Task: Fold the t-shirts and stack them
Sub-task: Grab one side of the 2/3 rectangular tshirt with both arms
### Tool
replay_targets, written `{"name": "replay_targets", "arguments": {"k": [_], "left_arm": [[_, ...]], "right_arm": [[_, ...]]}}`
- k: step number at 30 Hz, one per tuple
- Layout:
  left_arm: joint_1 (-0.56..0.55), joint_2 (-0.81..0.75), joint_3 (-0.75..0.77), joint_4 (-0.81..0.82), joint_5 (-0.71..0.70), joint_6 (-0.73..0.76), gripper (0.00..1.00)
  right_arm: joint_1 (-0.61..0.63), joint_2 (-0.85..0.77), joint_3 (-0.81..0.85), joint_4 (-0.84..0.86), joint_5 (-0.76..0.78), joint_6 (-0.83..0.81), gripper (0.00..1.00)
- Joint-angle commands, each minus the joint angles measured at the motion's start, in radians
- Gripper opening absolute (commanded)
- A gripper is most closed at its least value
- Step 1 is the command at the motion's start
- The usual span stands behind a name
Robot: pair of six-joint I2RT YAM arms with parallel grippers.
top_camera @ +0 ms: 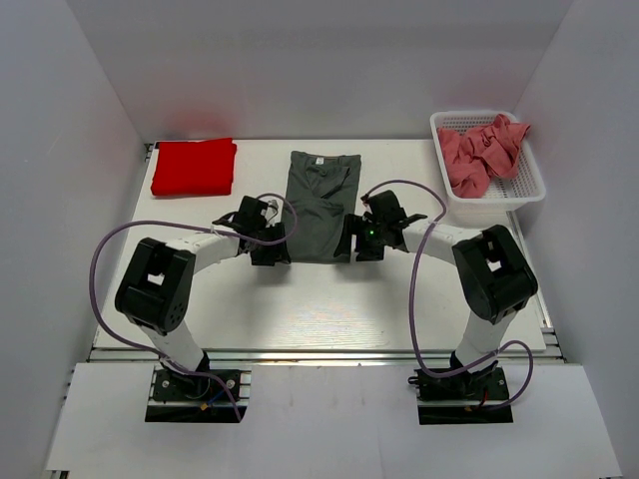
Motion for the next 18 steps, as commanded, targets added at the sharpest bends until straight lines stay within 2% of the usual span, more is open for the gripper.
{"name": "replay_targets", "arguments": {"k": [1,2,6,7,8,9,14,16,18], "left_arm": [[-0.014,0.007,-0.005,0.012,-0.011,0.006,0.54],[-0.014,0.016,-0.005,0.012,-0.011,0.006,0.5],[-0.014,0.016,-0.014,0.012,-0.023,0.006,0.37],[-0.014,0.016,-0.014,0.012,-0.023,0.006,0.35],[-0.014,0.016,-0.014,0.021,-0.034,0.006,0.27],[-0.014,0.016,-0.014,0.021,-0.034,0.006,0.23],[-0.023,0.016,-0.005,0.033,-0.034,0.006,0.0],[-0.023,0.016,-0.005,0.033,-0.034,0.017,0.0],[-0.023,0.016,-0.005,0.052,-0.034,0.017,0.0]], "right_arm": [[-0.001,0.015,-0.007,0.057,-0.015,0.021,0.72],[-0.001,0.018,-0.009,0.072,-0.021,0.03,0.56],[0.001,0.023,-0.018,0.092,-0.035,0.036,0.29],[0.0,0.029,-0.017,0.093,-0.033,0.038,0.27],[0.001,0.031,-0.017,0.094,-0.033,0.03,0.24],[0.001,0.031,-0.017,0.089,-0.026,0.035,0.2],[0.001,0.029,-0.014,0.075,-0.01,0.02,0.2],[0.004,0.023,-0.024,0.054,0.009,0.014,0.2],[0.001,0.009,-0.035,0.06,0.017,0.004,0.13]]}}
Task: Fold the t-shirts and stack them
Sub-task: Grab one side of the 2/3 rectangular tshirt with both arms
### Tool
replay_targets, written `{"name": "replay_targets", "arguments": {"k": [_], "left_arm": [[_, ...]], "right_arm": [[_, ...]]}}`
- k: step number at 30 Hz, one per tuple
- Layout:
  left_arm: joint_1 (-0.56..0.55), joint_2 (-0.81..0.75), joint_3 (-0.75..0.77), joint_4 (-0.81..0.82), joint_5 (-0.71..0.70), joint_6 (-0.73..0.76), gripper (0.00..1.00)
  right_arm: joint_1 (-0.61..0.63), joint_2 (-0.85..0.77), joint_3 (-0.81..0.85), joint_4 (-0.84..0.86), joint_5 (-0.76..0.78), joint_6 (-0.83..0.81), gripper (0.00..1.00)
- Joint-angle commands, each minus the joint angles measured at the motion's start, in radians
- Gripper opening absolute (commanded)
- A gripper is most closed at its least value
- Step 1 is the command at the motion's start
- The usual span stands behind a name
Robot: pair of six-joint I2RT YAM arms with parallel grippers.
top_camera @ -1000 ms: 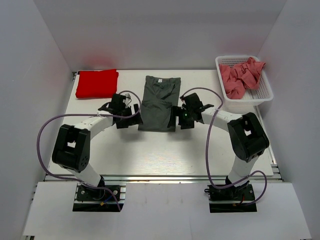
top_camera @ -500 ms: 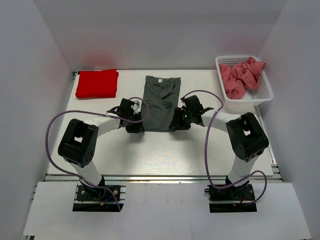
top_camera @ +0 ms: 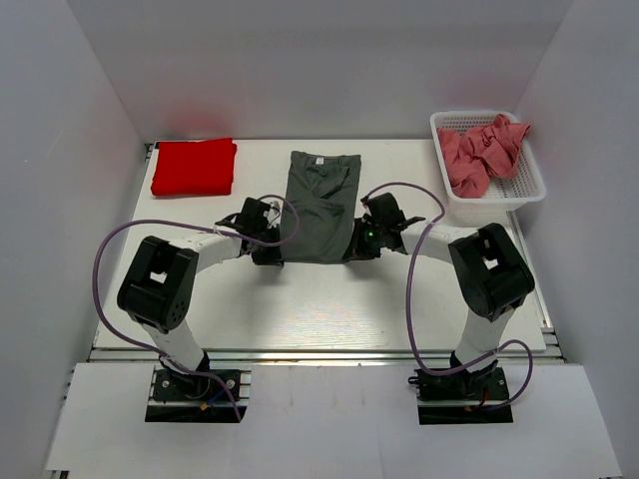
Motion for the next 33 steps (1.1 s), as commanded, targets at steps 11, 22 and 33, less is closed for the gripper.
{"name": "replay_targets", "arguments": {"k": [11,22,33], "left_arm": [[-0.015,-0.18,-0.085,0.033,-0.069,0.012,0.17],[-0.015,-0.073,-0.044,0.053,-0.057,0.021,0.45],[-0.015,0.005,-0.025,0.097,-0.03,0.03,0.09]], "right_arm": [[0.006,-0.091,-0.116,0.085,-0.003,-0.072,0.0],[0.006,-0.097,-0.128,0.094,-0.029,-0.07,0.0],[0.004,-0.06,-0.119,0.095,-0.035,-0.075,0.0]]}}
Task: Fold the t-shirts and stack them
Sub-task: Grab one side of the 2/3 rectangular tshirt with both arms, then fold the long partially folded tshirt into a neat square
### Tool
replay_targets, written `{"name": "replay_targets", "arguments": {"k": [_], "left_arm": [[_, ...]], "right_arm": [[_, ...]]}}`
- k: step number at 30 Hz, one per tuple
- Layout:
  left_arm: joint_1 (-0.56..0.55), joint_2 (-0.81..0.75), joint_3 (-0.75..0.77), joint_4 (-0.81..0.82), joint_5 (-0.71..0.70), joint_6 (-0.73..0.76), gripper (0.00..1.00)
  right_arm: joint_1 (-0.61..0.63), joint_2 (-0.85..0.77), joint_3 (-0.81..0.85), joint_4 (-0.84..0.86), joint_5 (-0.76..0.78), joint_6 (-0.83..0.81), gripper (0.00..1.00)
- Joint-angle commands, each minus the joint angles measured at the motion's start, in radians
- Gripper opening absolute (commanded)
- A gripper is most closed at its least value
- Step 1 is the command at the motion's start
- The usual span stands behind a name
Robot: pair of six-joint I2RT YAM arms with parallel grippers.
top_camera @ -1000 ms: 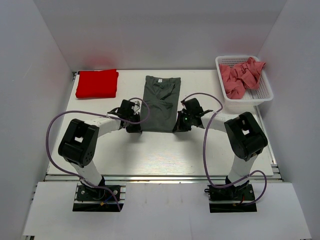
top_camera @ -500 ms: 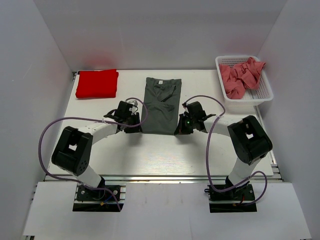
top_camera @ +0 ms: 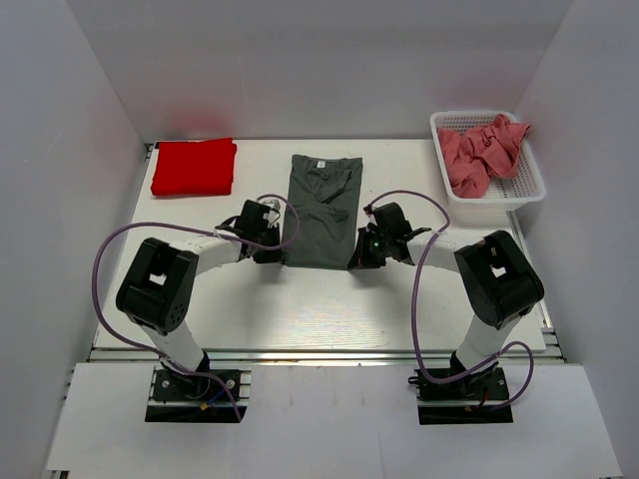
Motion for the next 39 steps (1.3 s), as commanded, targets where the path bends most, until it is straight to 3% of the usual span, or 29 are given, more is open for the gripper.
{"name": "replay_targets", "arguments": {"k": [1,5,10,14,21,24,31,39], "left_arm": [[-0.014,0.019,0.019,-0.014,0.019,0.023,0.0],[-0.014,-0.029,-0.002,0.012,0.064,0.033,0.0],[-0.014,-0.217,-0.073,-0.039,0.082,0.033,0.0],[-0.023,-0.377,-0.125,-0.085,0.223,0.023,0.0],[-0.034,-0.61,-0.168,-0.227,0.291,-0.012,0.0],[-0.034,-0.678,-0.13,-0.273,0.311,-0.021,0.0],[-0.034,-0.69,-0.055,-0.268,0.224,-0.03,0.0],[-0.015,-0.587,0.069,-0.226,-0.022,-0.095,0.0]], "right_arm": [[0.004,0.009,0.013,0.027,-0.024,-0.017,0.0],[0.007,-0.014,0.014,0.018,-0.027,-0.023,0.0],[0.022,-0.125,-0.041,-0.002,0.03,-0.063,0.0],[0.044,-0.289,-0.087,-0.124,0.016,-0.086,0.0],[0.062,-0.551,-0.093,-0.342,-0.024,-0.158,0.0],[0.064,-0.614,-0.077,-0.361,-0.033,-0.164,0.0],[0.054,-0.607,-0.008,-0.307,0.045,-0.143,0.0],[0.042,-0.492,0.126,-0.254,0.31,-0.077,0.0]]}}
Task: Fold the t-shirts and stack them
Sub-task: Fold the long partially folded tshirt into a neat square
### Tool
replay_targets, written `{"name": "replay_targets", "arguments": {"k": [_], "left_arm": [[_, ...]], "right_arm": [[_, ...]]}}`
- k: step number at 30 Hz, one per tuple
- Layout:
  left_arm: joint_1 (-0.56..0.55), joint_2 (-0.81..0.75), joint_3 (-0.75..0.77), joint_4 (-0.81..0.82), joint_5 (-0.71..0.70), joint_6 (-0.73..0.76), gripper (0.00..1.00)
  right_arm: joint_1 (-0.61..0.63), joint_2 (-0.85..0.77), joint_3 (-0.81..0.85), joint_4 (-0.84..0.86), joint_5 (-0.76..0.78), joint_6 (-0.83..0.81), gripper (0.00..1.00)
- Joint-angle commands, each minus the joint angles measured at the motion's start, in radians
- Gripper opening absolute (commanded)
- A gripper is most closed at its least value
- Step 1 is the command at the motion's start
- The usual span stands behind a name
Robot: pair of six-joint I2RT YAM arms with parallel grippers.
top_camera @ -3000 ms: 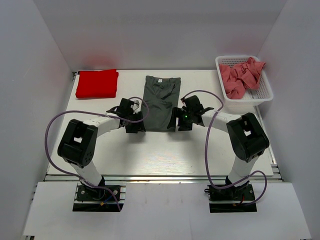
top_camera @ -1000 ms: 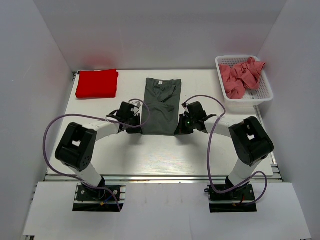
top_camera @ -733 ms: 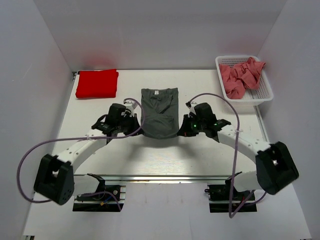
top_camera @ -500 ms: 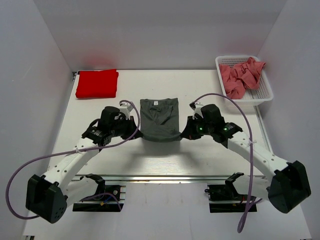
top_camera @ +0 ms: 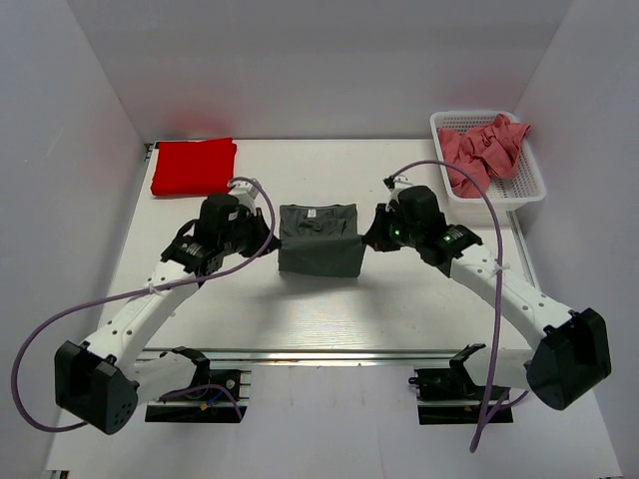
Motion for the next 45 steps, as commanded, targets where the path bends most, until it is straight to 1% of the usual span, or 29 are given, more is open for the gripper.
{"name": "replay_targets", "arguments": {"k": [1,3,5,8,12,17,21,22,24,27,28,32,35,43,44,45], "left_arm": [[0.016,0.047,0.081,0.031,-0.154,-0.043,0.0],[0.016,0.087,0.136,0.001,-0.217,-0.043,0.0],[0.016,0.147,0.183,-0.009,-0.262,-0.043,0.0],[0.016,0.222,0.22,0.0,-0.28,-0.043,0.0],[0.016,0.299,0.262,0.011,-0.32,-0.054,0.0],[0.025,0.377,0.335,0.001,-0.388,-0.054,0.0],[0.034,0.43,0.366,0.011,-0.414,-0.054,0.0],[0.034,0.442,0.375,0.011,-0.414,-0.054,0.0],[0.045,0.469,0.389,0.011,-0.423,-0.054,0.0],[0.054,0.535,0.427,0.002,-0.423,-0.054,0.0],[0.064,0.568,0.437,0.002,-0.434,-0.054,0.0],[0.083,0.633,0.446,0.051,-0.443,-0.054,0.0],[0.094,0.683,0.493,0.051,-0.443,-0.054,0.0],[0.134,0.844,0.602,0.051,-0.422,-0.054,0.0],[0.146,0.871,0.612,0.051,-0.411,-0.054,0.0],[0.146,0.884,0.624,0.051,-0.411,-0.043,0.0]], "right_arm": [[-0.014,0.039,0.086,0.064,0.161,0.024,0.0],[-0.02,0.088,0.109,0.069,0.181,0.022,0.0],[-0.032,0.132,0.171,0.067,0.194,0.013,0.0],[-0.051,0.216,0.246,0.041,0.186,0.005,0.0],[-0.074,0.304,0.3,0.04,0.171,-0.001,0.0],[-0.114,0.379,0.355,0.038,0.128,-0.005,0.0],[-0.137,0.456,0.419,0.04,0.111,-0.024,0.0],[-0.14,0.468,0.425,0.041,0.111,-0.027,0.0],[-0.152,0.499,0.462,0.04,0.054,-0.03,0.0],[-0.167,0.556,0.511,0.041,0.016,-0.05,0.0],[-0.173,0.598,0.521,0.04,0.007,-0.057,0.0],[-0.184,0.684,0.617,0.009,-0.027,-0.079,0.0],[-0.194,0.775,0.684,0.01,-0.055,-0.087,0.0],[-0.22,0.916,0.775,0.105,-0.145,-0.091,0.0],[-0.226,0.932,0.78,0.115,-0.162,-0.091,0.01],[-0.226,0.953,0.791,0.121,-0.167,-0.09,0.08]]}}
